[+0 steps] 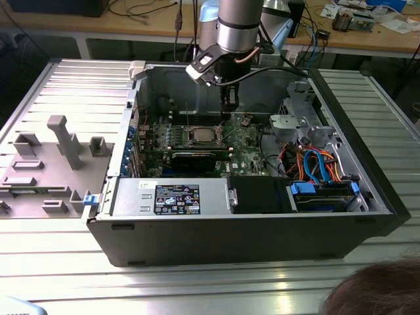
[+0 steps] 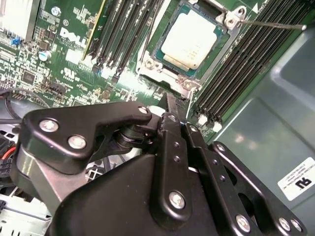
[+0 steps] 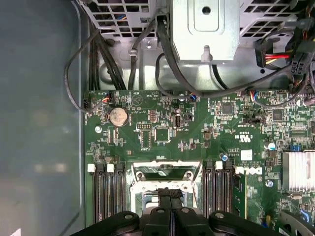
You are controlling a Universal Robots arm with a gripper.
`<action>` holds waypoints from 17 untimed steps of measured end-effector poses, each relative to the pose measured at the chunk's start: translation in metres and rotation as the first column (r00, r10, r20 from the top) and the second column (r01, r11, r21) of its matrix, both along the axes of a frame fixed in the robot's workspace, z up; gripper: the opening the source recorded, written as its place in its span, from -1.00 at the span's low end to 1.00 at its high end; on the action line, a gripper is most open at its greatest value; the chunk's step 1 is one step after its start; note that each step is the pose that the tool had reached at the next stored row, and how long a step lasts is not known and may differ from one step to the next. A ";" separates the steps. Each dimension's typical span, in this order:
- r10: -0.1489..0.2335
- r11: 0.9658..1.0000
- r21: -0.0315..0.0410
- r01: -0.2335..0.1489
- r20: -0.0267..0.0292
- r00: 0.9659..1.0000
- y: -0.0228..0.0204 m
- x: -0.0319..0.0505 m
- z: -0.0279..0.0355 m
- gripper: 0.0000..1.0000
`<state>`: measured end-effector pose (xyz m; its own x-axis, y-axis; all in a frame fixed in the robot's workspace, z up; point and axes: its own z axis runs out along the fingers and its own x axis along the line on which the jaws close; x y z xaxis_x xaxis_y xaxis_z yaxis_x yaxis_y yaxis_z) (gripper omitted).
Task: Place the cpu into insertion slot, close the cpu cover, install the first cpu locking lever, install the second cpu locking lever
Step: 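Close the cpu cover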
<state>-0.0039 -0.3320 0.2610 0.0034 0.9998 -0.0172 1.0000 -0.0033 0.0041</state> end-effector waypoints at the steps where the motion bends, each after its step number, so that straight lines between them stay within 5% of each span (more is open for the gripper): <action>1: 0.000 1.000 0.000 0.000 0.000 1.000 0.0000 0.0020 0.0000 -0.79; 17: 0.000 1.000 0.000 0.000 0.000 1.000 0.0000 0.0224 0.0000 -0.79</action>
